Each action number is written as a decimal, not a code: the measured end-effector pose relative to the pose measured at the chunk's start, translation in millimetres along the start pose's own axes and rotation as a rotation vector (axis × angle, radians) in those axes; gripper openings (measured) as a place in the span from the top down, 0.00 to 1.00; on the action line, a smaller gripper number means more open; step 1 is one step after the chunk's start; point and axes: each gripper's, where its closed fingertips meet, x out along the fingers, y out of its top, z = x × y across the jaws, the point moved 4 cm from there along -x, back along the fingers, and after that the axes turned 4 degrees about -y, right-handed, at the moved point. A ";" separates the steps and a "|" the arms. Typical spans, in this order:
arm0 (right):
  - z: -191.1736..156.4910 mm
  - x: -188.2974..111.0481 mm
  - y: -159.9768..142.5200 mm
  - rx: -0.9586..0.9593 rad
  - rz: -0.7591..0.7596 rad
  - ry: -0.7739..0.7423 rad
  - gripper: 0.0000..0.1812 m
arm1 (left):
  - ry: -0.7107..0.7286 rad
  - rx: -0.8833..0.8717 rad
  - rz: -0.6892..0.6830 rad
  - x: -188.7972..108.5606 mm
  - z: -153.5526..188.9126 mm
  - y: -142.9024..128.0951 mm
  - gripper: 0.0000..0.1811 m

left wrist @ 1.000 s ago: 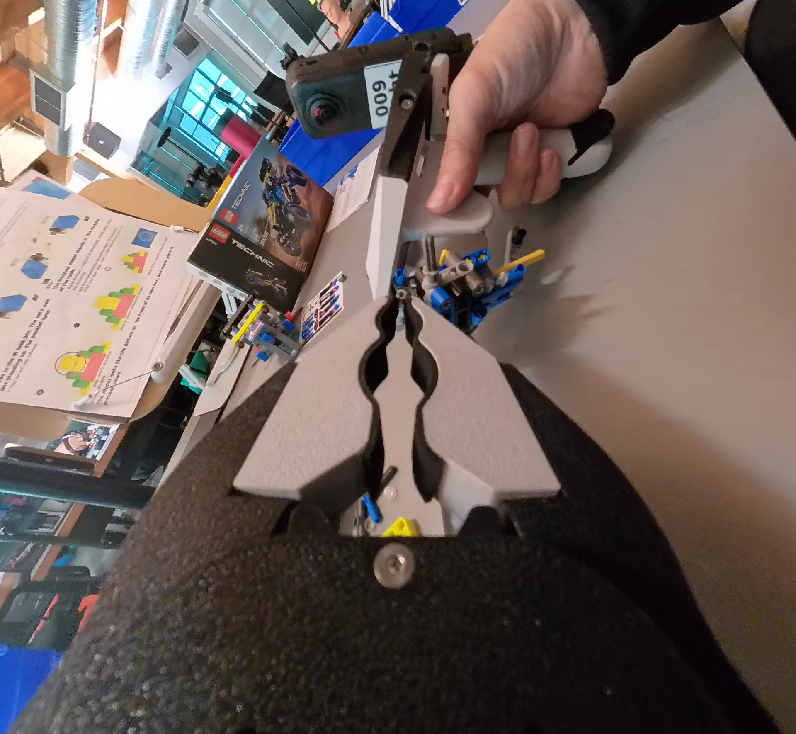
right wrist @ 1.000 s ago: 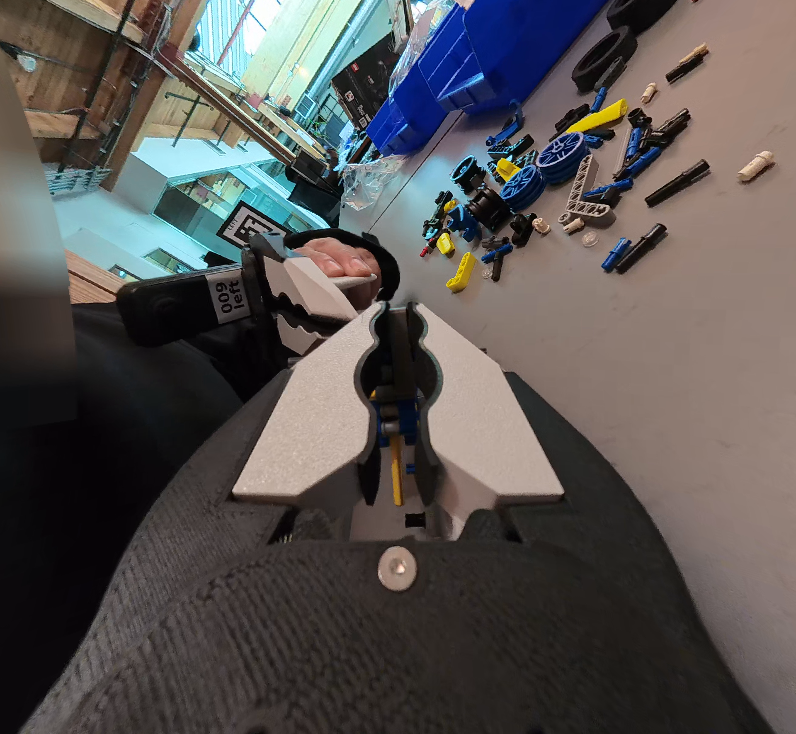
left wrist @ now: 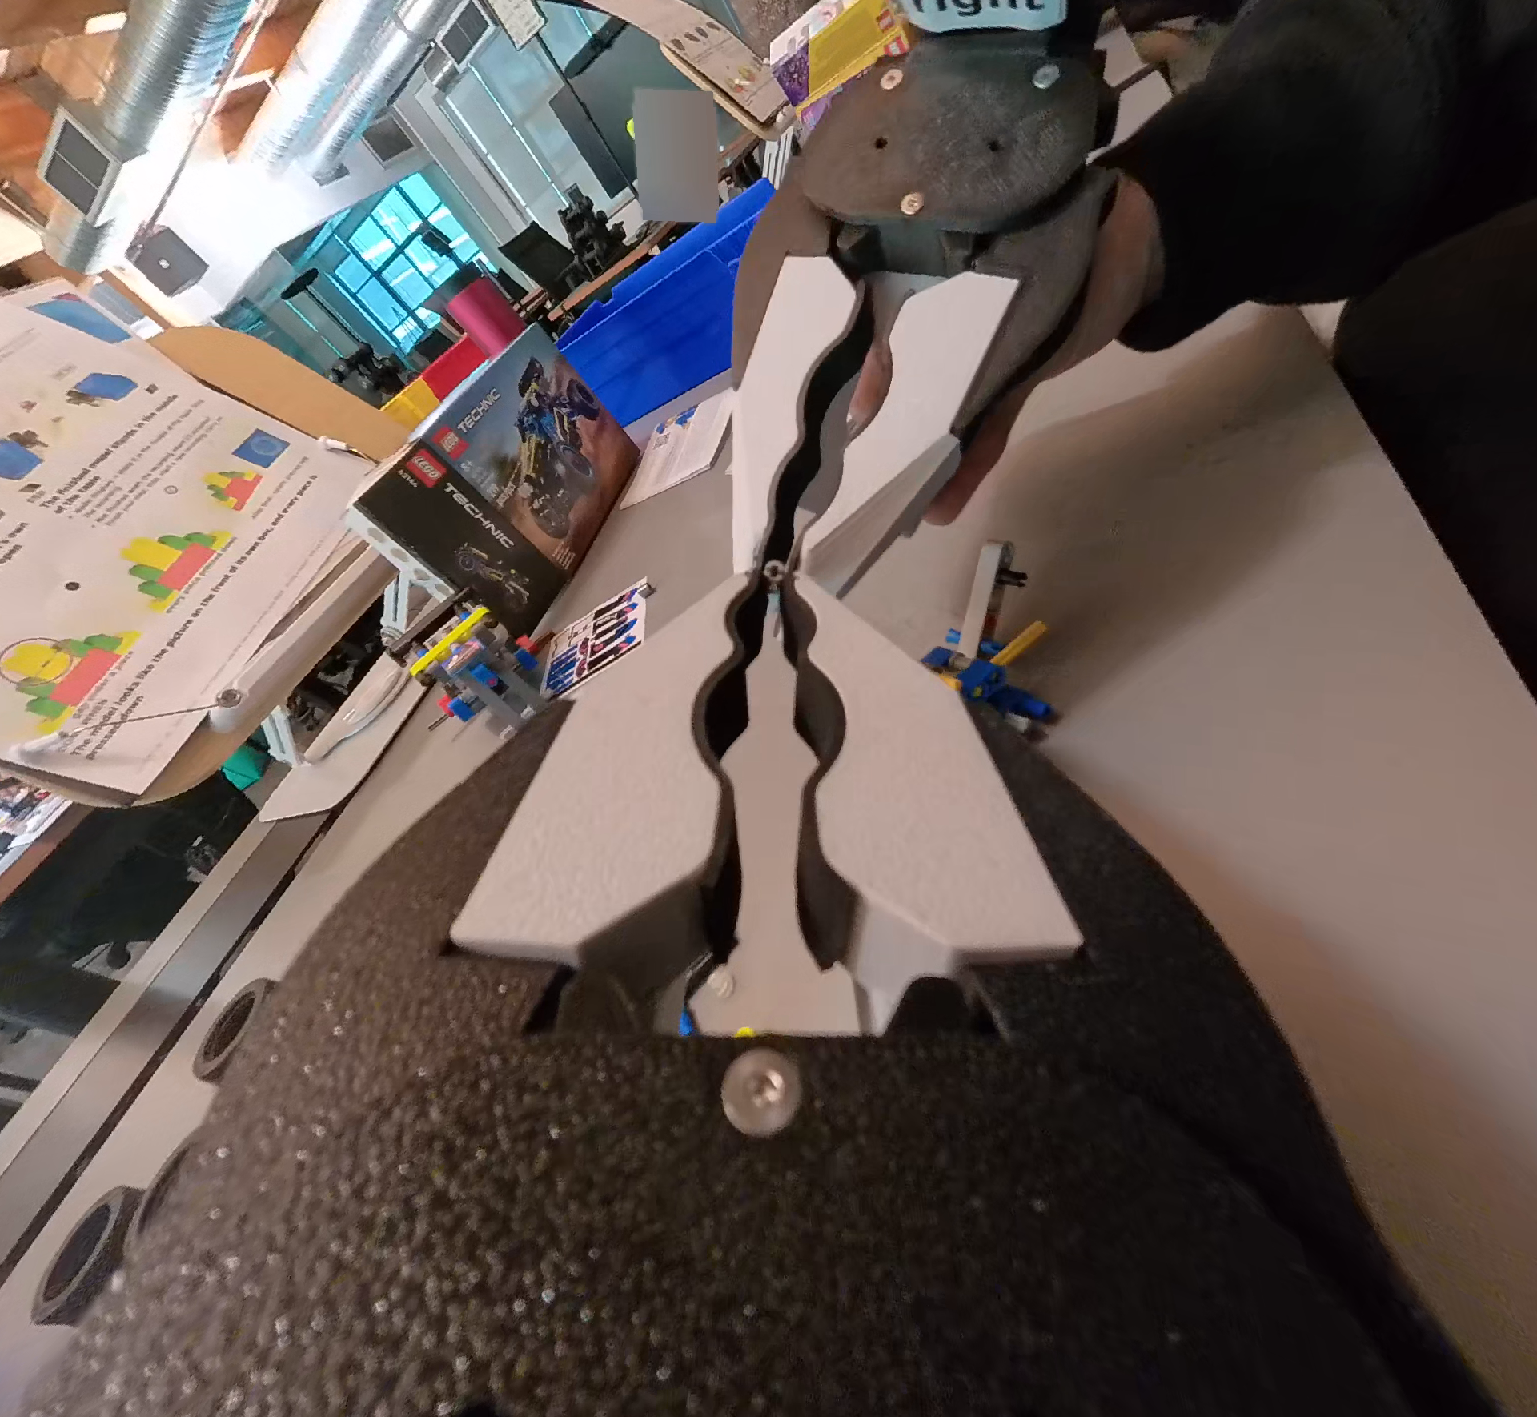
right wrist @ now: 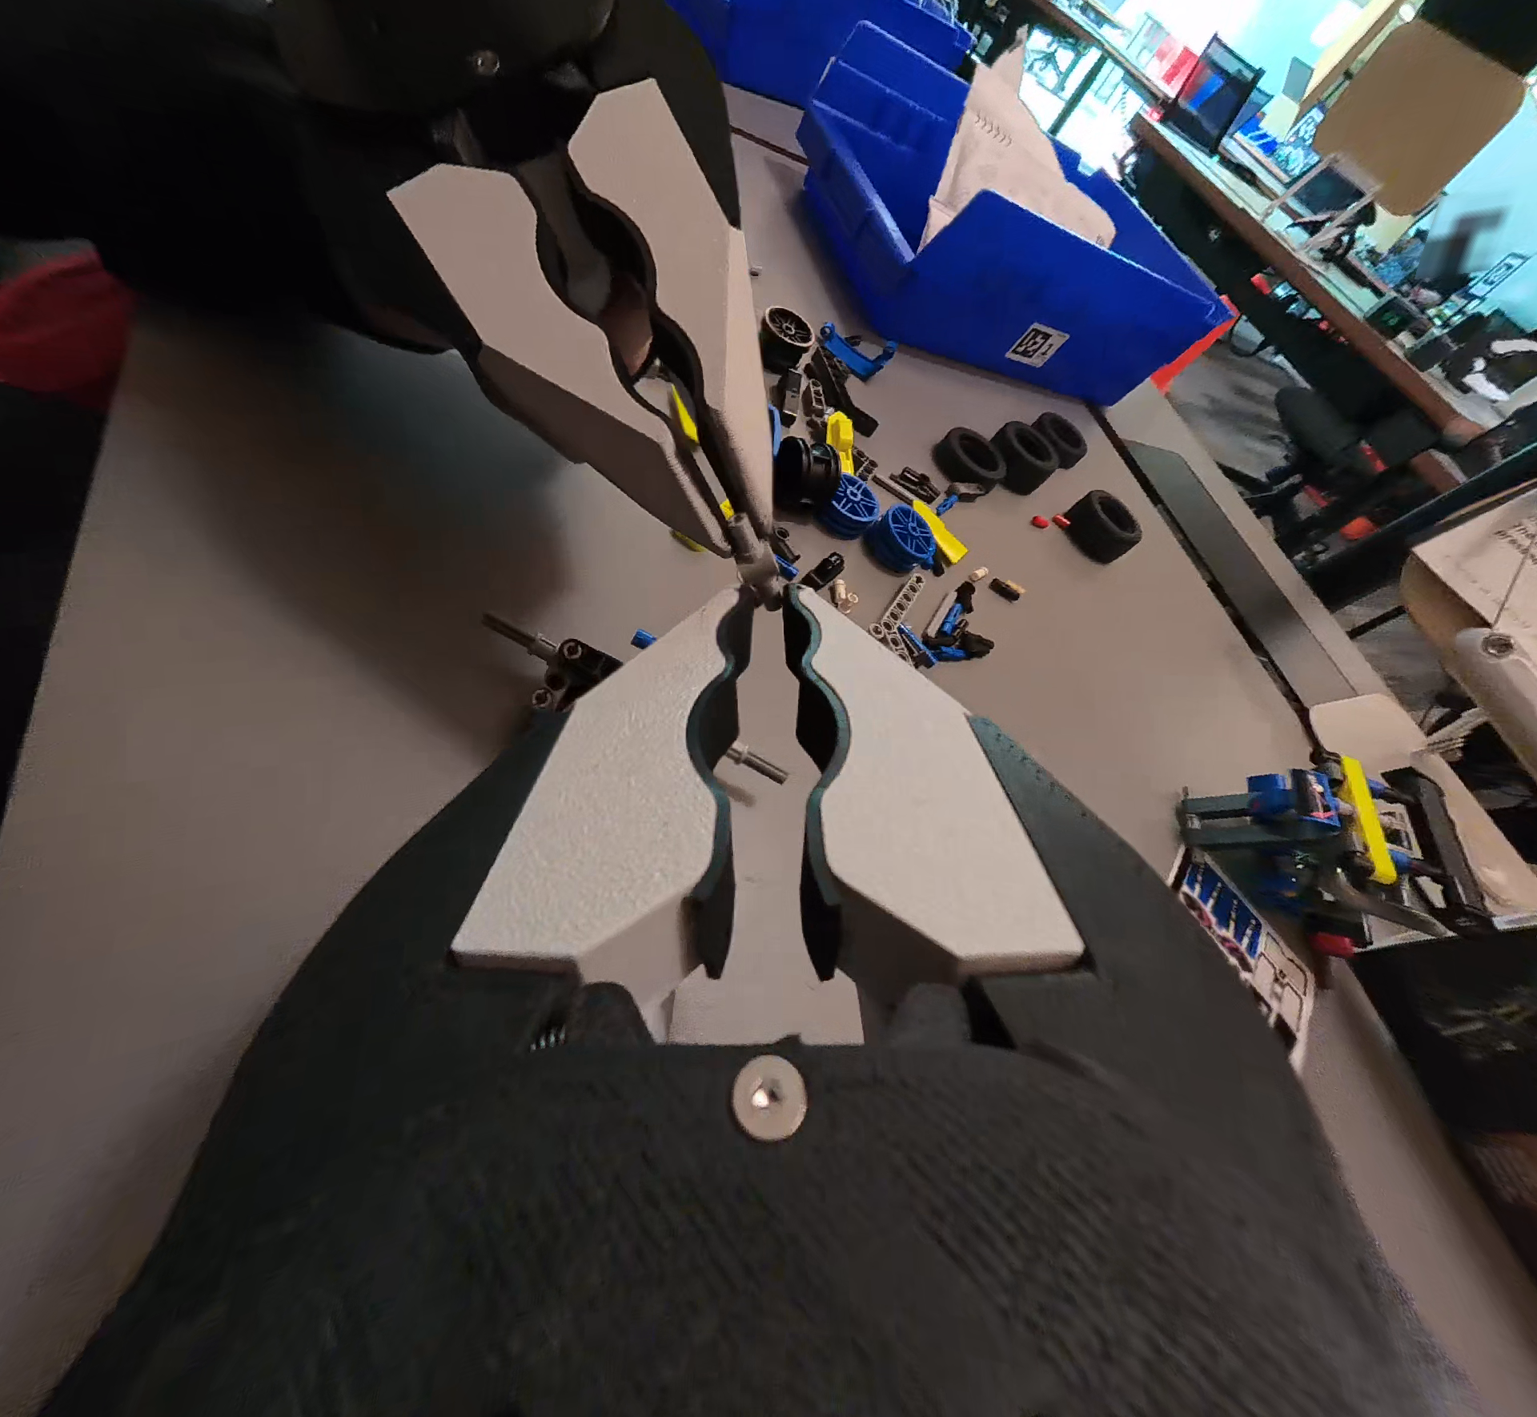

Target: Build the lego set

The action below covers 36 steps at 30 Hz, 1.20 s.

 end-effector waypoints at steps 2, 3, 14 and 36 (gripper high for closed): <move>-0.1 0.1 0.6 -0.045 0.005 -0.025 0.98 | -0.007 -0.008 0.009 -0.6 -0.2 0.0 1.00; -0.8 0.3 0.7 -0.076 0.002 -0.036 0.98 | -0.018 -0.010 0.011 -0.6 0.4 -0.8 1.00; -8.7 1.7 -0.5 -0.142 -0.018 0.007 0.99 | -0.066 0.003 0.046 -2.2 5.6 -1.0 1.00; -15.9 2.6 -0.9 -0.131 0.009 0.076 0.99 | -0.166 -0.078 0.075 -2.3 8.5 -1.8 0.99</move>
